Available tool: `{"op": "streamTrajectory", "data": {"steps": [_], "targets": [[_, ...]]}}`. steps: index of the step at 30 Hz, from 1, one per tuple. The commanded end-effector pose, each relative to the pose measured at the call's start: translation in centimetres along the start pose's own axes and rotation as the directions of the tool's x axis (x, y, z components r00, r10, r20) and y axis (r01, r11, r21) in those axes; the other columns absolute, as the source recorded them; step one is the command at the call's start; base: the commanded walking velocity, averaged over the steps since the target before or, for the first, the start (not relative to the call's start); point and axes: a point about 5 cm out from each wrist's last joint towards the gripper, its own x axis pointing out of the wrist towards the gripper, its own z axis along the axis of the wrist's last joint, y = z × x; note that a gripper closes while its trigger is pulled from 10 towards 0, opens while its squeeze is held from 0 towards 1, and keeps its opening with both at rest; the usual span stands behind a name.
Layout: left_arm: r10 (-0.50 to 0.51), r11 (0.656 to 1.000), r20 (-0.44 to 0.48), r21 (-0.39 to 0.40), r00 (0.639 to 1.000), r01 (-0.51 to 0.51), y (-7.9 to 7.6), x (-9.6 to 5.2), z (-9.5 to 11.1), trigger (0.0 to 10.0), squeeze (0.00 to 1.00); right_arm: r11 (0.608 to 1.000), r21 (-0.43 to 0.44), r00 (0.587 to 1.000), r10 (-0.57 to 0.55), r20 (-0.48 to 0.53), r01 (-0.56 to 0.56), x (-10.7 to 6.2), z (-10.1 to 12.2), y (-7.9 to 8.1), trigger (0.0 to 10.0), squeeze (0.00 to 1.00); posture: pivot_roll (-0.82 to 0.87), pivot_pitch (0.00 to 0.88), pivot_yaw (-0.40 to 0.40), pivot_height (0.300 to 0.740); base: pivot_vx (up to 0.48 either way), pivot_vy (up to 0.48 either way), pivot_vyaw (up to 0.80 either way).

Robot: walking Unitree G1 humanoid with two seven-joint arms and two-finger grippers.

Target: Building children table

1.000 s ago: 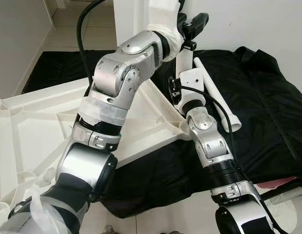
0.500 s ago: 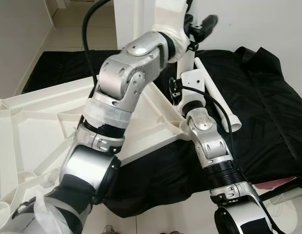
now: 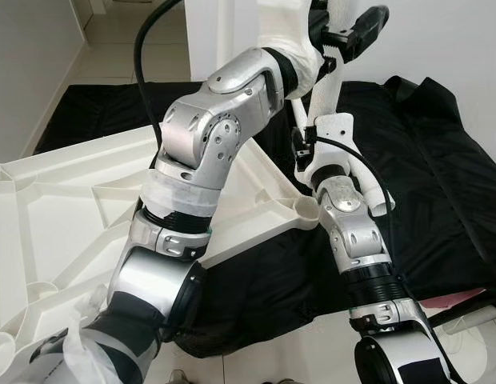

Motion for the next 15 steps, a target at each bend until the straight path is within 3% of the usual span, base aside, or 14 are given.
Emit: {"op": "streamTrajectory", "data": {"steps": [1, 8, 10, 11, 13, 14, 15], "targets": [[-0.006, 1.0, 0.04, -0.019, 0.999, 0.007, 0.4, -0.8, 0.2, 10.0, 0.0, 0.999, 0.012, 0.999, -0.037, 0.001, 0.037, -0.2, 0.0, -1.0, 10.0, 0.0, -0.03, 0.081, -0.038, 0.74, 0.0, 0.0, 0.0], [0.049, 0.999, 0.032, -0.024, 0.998, -0.048, 1.4, -1.5, -0.3, 10.0, 0.0, 0.998, 0.018, 0.998, -0.063, 0.003, 0.063, -0.3, -0.1, -1.7, 10.0, 0.0, -0.03, 0.084, -0.036, 0.74, 0.0, 0.0, 0.0], [0.082, 0.997, 0.009, -0.016, 0.997, -0.082, 2.2, -2.2, -1.2, 10.0, 0.0, 0.996, 0.036, 0.997, -0.083, 0.003, 0.083, -0.4, -0.2, -2.1, 10.0, 0.0, -0.02, 0.082, -0.025, 0.74, 0.0, 0.0, 0.0], [0.123, 0.992, -0.028, -0.002, 0.992, -0.123, 3.3, -3.3, -2.5, 10.0, 0.0, 0.994, 0.052, 0.995, -0.101, -0.004, 0.101, -0.5, -0.4, -2.5, 10.0, 0.0, -0.01, 0.072, -0.025, 0.74, 0.0, 0.0, 0.0], [0.123, 0.992, -0.028, -0.002, 0.992, -0.123, 3.3, -3.3, -2.5, 10.0, 0.0, 0.994, 0.052, 0.995, -0.101, -0.004, 0.101, -0.5, -0.4, -2.5, 10.0, 0.0, -0.01, 0.072, -0.025, 0.74, 0.0, 0.0, 0.0], [0.163, 0.987, -0.068, 0.026, 0.984, -0.161, 4.2, -4.4, -3.7, 10.0, 0.0, 0.992, 0.066, 0.994, -0.107, -0.015, 0.108, -0.6, -0.7, -2.7, 10.0, 0.0, -0.01, 0.068, -0.024, 0.74, 0.0, 0.0, 0.0], [0.163, 0.987, -0.068, 0.026, 0.984, -0.161, 4.2, -4.4, -3.7, 10.0, 0.0, 0.992, 0.066, 0.994, -0.107, -0.015, 0.108, -0.6, -0.7, -2.7, 10.0, 0.0, -0.01, 0.068, -0.024, 0.74, 0.0, 0.0, 0.0]]}}
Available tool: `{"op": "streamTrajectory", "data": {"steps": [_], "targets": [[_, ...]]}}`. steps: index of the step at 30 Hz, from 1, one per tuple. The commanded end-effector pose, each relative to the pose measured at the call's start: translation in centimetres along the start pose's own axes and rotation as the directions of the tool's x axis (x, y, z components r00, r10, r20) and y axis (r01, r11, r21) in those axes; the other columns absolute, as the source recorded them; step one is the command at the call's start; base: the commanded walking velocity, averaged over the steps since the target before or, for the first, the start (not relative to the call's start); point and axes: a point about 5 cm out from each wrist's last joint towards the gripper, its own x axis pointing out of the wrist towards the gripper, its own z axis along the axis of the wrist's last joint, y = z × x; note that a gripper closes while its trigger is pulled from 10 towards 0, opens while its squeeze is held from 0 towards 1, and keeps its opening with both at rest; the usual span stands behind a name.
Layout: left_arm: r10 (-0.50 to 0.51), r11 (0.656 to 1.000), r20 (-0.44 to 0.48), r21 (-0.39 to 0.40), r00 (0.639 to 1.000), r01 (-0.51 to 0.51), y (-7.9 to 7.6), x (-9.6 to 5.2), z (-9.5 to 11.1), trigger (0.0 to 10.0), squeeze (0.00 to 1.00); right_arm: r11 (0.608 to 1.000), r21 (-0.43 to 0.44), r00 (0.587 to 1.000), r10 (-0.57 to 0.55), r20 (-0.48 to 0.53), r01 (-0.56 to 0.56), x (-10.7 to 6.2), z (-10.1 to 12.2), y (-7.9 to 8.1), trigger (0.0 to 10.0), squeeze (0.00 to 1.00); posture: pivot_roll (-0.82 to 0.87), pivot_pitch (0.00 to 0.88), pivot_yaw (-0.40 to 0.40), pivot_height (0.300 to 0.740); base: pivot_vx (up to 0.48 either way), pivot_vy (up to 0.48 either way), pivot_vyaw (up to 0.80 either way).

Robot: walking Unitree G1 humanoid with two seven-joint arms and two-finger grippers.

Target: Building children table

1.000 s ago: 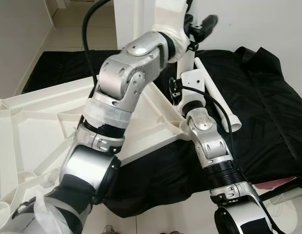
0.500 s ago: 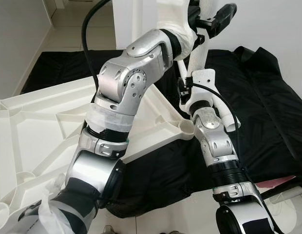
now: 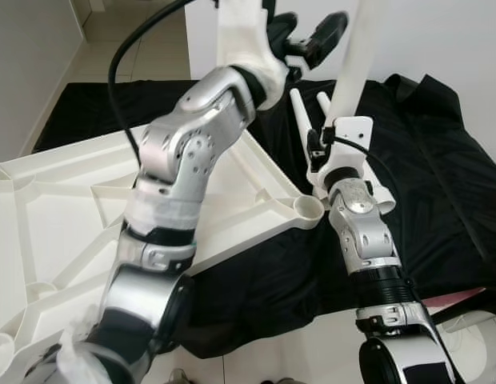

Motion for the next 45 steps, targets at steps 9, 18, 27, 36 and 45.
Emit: {"op": "streamTrajectory", "data": {"steps": [9, 18, 27, 36, 45], "targets": [[0.058, 0.997, -0.162, 0.059, 0.985, -0.049, 1.4, -2.2, -4.8, 10.0, 0.0, 0.999, 0.049, 0.999, -0.015, 0.034, 0.014, 0.2, 0.8, -0.4, 10.0, 0.0, -0.01, 0.066, -0.007, 0.74, 0.0, 0.0, 0.0], [0.072, 0.989, -0.298, 0.145, 0.952, -0.03, 1.4, -3.5, -8.8, 10.0, 0.0, 0.999, 0.039, 0.999, -0.002, 0.044, 0.0, -0.1, 0.7, -0.2, 10.0, 0.0, -0.02, 0.087, -0.008, 0.74, 0.0, 0.0, 0.0], [0.056, 0.989, -0.367, 0.145, 0.928, -0.003, 1.0, -4.2, -11.1, 10.0, 0.0, 1.0, 0.03, 0.999, -0.005, 0.053, 0.003, 0.1, 0.9, -0.4, 10.0, 0.0, -0.02, 0.081, -0.002, 0.74, 0.0, 0.0, 0.0], [0.023, 0.987, -0.491, 0.147, 0.871, 0.057, 0.3, -4.9, -14.2, 10.0, 0.0, 1.0, 0.026, 0.998, -0.019, 0.063, 0.018, 0.2, 1.2, -0.7, 10.0, 0.0, -0.03, 0.084, 0.004, 0.74, 0.0, 0.0, 0.0], [0.02, 0.967, -0.586, 0.217, 0.81, 0.133, -0.2, -5.7, -16.6, 10.0, 0.0, 1.0, 0.009, 0.998, -0.029, 0.062, 0.028, 0.1, 1.2, -1.3, 10.0, 0.0, -0.04, 0.076, 0.003, 0.74, 0.0, 0.0, 0.0]]}}
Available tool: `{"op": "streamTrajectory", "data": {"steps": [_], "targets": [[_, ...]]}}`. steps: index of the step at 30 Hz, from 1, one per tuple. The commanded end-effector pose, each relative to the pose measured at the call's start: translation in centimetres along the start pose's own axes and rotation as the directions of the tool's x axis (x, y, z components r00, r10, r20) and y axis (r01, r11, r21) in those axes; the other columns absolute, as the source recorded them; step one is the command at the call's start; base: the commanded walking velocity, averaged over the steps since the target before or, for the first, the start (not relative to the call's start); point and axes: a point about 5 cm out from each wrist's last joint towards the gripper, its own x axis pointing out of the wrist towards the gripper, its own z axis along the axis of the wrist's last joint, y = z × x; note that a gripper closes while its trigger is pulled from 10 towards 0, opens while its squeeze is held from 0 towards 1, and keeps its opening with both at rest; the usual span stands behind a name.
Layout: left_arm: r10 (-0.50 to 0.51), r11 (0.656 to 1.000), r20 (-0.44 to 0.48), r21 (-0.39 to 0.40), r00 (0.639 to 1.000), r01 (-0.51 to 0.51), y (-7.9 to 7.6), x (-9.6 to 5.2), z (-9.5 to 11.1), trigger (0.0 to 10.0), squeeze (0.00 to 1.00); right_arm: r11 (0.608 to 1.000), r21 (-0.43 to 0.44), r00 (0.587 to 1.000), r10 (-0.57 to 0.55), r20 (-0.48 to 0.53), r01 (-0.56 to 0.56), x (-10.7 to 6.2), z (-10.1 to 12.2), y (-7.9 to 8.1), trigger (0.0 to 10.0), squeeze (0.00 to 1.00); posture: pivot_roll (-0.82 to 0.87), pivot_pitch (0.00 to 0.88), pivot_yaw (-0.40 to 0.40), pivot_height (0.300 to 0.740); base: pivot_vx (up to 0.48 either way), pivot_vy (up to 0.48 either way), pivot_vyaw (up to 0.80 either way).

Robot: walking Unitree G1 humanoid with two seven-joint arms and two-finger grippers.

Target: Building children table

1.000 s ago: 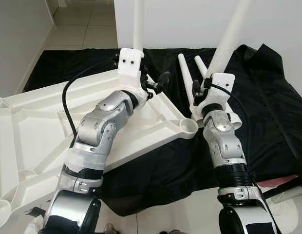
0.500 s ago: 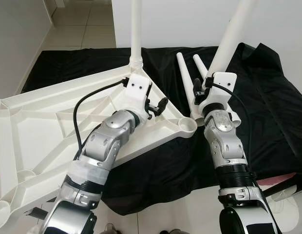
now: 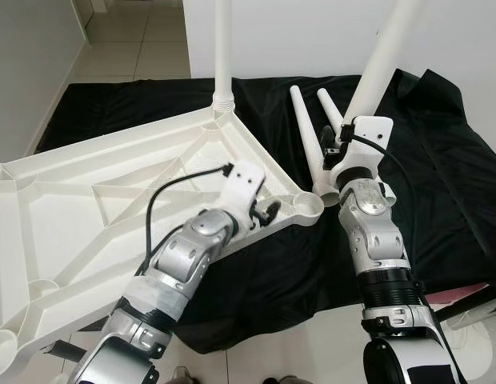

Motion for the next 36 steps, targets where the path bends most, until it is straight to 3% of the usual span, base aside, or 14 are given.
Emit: {"op": "streamTrajectory", "data": {"steps": [1, 2, 4, 6, 10, 17, 20, 23, 30, 36], "targets": [[-0.04, 0.997, -0.088, 0.058, 0.995, 0.046, -0.6, 0.3, -1.9, 10.0, 0.0, 1.0, -0.01, 1.0, -0.012, 0.021, 0.012, 0.0, 0.5, -0.4, 10.0, 0.0, -0.04, 0.076, 0.003, 0.74, 0.0, 0.0, 0.0], [-0.04, 0.997, -0.088, 0.058, 0.995, 0.046, -0.6, 0.3, -1.9, 10.0, 0.0, 1.0, -0.01, 1.0, -0.012, 0.021, 0.012, 0.0, 0.5, -0.4, 10.0, 0.0, -0.04, 0.076, 0.003, 0.74, 0.0, 0.0, 0.0], [-0.019, 0.99, -0.201, 0.134, 0.979, 0.046, -0.3, 0.1, -3.9, 10.0, 0.0, 1.0, -0.012, 1.0, -0.011, 0.025, 0.011, 0.1, 0.6, -0.5, 10.0, 0.0, -0.05, 0.074, 0.002, 0.74, 0.0, 0.0, 0.0], [-0.019, 0.99, -0.201, 0.134, 0.979, 0.046, -0.3, 0.1, -3.9, 10.0, 0.0, 1.0, -0.012, 1.0, -0.011, 0.025, 0.011, 0.1, 0.6, -0.5, 10.0, 0.0, -0.05, 0.074, 0.002, 0.74, 0.0, 0.0, 0.0], [0.018, 0.98, -0.291, 0.194, 0.956, 0.041, 0.8, -0.7, -5.8, 10.0, 0.0, 1.0, -0.013, 1.0, -0.005, 0.025, 0.005, 0.2, 0.6, -0.4, 10.0, 0.0, -0.04, 0.066, -0.008, 0.74, 0.0, 0.0, 0.0], [0.005, 0.979, -0.322, 0.194, 0.947, 0.06, 1.6, -1.8, -6.6, 10.0, 0.0, 1.0, -0.016, 1.0, 0.006, 0.019, -0.006, 0.3, 0.4, -0.3, 10.0, 0.0, -0.02, 0.064, -0.017, 0.74, 0.0, 0.0, 0.0], [-0.034, 0.978, -0.346, 0.182, 0.938, 0.103, 2.1, -3.0, -7.1, 10.0, 0.0, 1.0, -0.015, 1.0, 0.015, 0.014, -0.015, 0.5, 0.3, -0.1, 10.0, 0.0, -0.02, 0.061, -0.02, 0.74, 0.0, 0.0, 0.0], [-0.137, 0.969, -0.372, 0.142, 0.918, 0.202, 2.0, -4.6, -7.7, 10.0, 0.0, 1.0, -0.013, 1.0, 0.026, 0.008, -0.026, 0.6, 0.1, 0.2, 10.0, 0.0, 0.0, 0.054, -0.025, 0.74, 0.0, 0.0, 0.0], [-0.275, 0.928, -0.403, 0.125, 0.873, 0.35, 1.1, -6.4, -8.1, 10.0, 0.0, 0.999, -0.009, 0.999, 0.041, 0.0, -0.041, 0.7, -0.1, 0.6, 10.0, 0.0, 0.01, 0.046, -0.026, 0.74, 0.0, 0.0, 0.0], [-0.263, 0.94, -0.312, 0.128, 0.913, 0.315, 1.1, -5.6, -6.2, 10.0, 0.0, 0.997, -0.011, 0.997, 0.073, -0.007, -0.073, 0.7, -0.4, 0.8, 10.0, 0.0, 0.01, 0.042, -0.027, 0.74, 0.0, 0.0, 0.0]]}}
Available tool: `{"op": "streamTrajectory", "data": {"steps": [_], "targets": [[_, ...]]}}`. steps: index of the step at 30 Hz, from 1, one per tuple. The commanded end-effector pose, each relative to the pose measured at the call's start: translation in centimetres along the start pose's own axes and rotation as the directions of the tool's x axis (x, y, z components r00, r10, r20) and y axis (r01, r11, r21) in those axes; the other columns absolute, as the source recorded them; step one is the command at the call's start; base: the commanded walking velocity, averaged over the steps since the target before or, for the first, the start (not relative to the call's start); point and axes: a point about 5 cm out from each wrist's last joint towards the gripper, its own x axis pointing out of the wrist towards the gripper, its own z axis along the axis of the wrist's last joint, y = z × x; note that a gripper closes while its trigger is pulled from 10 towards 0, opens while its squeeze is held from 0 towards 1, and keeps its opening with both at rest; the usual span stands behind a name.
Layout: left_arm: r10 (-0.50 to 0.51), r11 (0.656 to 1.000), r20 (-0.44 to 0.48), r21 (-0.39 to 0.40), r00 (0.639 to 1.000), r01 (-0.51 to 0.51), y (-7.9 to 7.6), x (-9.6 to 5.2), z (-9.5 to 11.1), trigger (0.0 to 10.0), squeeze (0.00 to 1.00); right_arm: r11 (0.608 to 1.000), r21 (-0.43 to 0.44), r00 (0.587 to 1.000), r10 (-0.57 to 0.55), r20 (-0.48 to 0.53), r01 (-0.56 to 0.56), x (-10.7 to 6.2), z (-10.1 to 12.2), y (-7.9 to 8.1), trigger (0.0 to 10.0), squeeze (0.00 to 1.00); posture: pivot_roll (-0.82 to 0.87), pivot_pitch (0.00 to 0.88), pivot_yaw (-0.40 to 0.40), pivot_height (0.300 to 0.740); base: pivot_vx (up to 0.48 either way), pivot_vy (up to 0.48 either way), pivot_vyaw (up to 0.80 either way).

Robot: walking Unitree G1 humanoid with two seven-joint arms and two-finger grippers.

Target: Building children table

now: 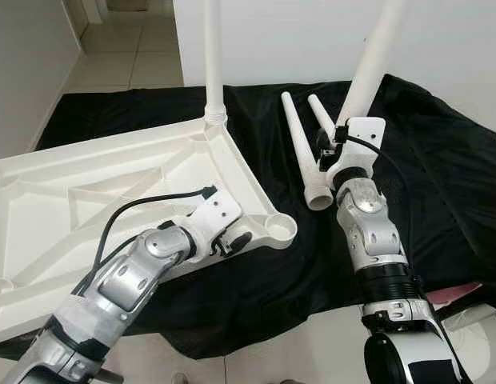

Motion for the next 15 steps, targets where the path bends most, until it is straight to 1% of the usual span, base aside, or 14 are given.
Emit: {"op": "streamTrajectory", "data": {"steps": [1, 3, 4, 5, 6, 7, 9, 10, 11, 12, 13, 15], "targets": [[-0.178, 0.98, -0.11, -0.106, 0.978, 0.166, -1.7, 0.3, -2.6, 10.0, 0.0, 1.0, -0.001, 0.999, 0.021, 0.025, -0.021, 0.2, 0.4, 0.2, 10.0, 0.0, 0.01, 0.042, -0.027, 0.74, 0.0, 0.0, 0.0], [-0.153, 0.981, -0.049, -0.124, 0.987, 0.146, -1.1, 0.4, -1.3, 10.0, 0.0, 0.999, -0.009, 0.999, 0.038, 0.023, -0.038, 0.1, 0.2, 0.3, 10.0, 0.0, 0.01, 0.042, -0.027, 0.74, 0.0, 0.0, 0.0], [-0.153, 0.981, -0.049, -0.124, 0.987, 0.146, -1.1, 0.4, -1.3, 10.0, 0.0, 0.999, -0.009, 0.999, 0.038, 0.023, -0.038, 0.1, 0.2, 0.3, 10.0, 0.0, 0.01, 0.042, -0.027, 0.74, 0.0, 0.0, 0.0], [-0.129, 0.983, -0.01, -0.133, 0.992, 0.127, -0.7, 0.4, -0.6, 10.0, 0.0, 0.999, -0.012, 0.998, 0.052, 0.024, -0.051, 0.0, 0.1, 0.3, 10.0, 0.0, 0.01, 0.043, -0.028, 0.74, 0.0, 0.0, 0.0], [-0.129, 0.983, -0.01, -0.133, 0.992, 0.127, -0.7, 0.4, -0.6, 10.0, 0.0, 0.999, -0.012, 0.998, 0.052, 0.024, -0.051, 0.0, 0.1, 0.3, 10.0, 0.0, 0.01, 0.043, -0.028, 0.74, 0.0, 0.0, 0.0], [-0.108, 0.981, 0.04, -0.16, 0.993, 0.113, -0.3, 0.3, 0.2, 10.0, 0.0, 0.998, -0.009, 0.997, 0.067, 0.023, -0.067, -0.2, 0.0, 0.4, 10.0, 0.0, 0.01, 0.045, -0.028, 0.74, 0.0, 0.0, 0.0], [-0.041, 0.968, 0.157, -0.239, 0.987, 0.079, 0.8, 0.1, 1.9, 10.0, 0.0, 0.991, 0.042, 0.992, 0.126, 0.011, -0.126, -0.9, -0.5, 0.6, 10.0, 0.0, 0.01, 0.046, -0.03, 0.74, 0.0, 0.0, 0.0], [-0.041, 0.968, 0.157, -0.239, 0.987, 0.079, 0.8, 0.1, 1.9, 10.0, 0.0, 0.991, 0.042, 0.992, 0.126, 0.011, -0.126, -0.9, -0.5, 0.6, 10.0, 0.0, 0.01, 0.046, -0.03, 0.74, 0.0, 0.0, 0.0], [-0.012, 0.972, 0.182, -0.23, 0.983, 0.055, 1.0, 0.0, 2.2, 10.0, 0.0, 0.99, 0.049, 0.991, 0.131, 0.01, -0.131, -1.0, -0.6, 0.7, 10.0, 0.0, 0.01, 0.049, -0.032, 0.74, 0.0, 0.0, 0.0], [0.006, 0.971, 0.2, -0.237, 0.98, 0.043, 1.1, 0.0, 2.4, 10.0, 0.0, 0.989, 0.073, 0.991, 0.131, 0.004, -0.131, -1.2, -0.7, 0.7, 10.0, 0.0, 0.01, 0.052, -0.033, 0.74, 0.0, 0.0, 0.0], [0.006, 0.971, 0.2, -0.237, 0.98, 0.043, 1.1, 0.0, 2.4, 10.0, 0.0, 0.989, 0.073, 0.991, 0.131, 0.004, -0.131, -1.2, -0.7, 0.7, 10.0, 0.0, 0.01, 0.052, -0.033, 0.74, 0.0, 0.0, 0.0], [0.049, 0.965, 0.25, -0.261, 0.967, 0.019, 1.4, -0.2, 3.0, 10.0, 0.0, 0.98, 0.158, 0.991, 0.131, -0.026, -0.125, -1.4, -1.1, 0.7, 10.0, 0.0, 0.01, 0.054, -0.034, 0.74, 0.0, 0.0, 0.0]]}}
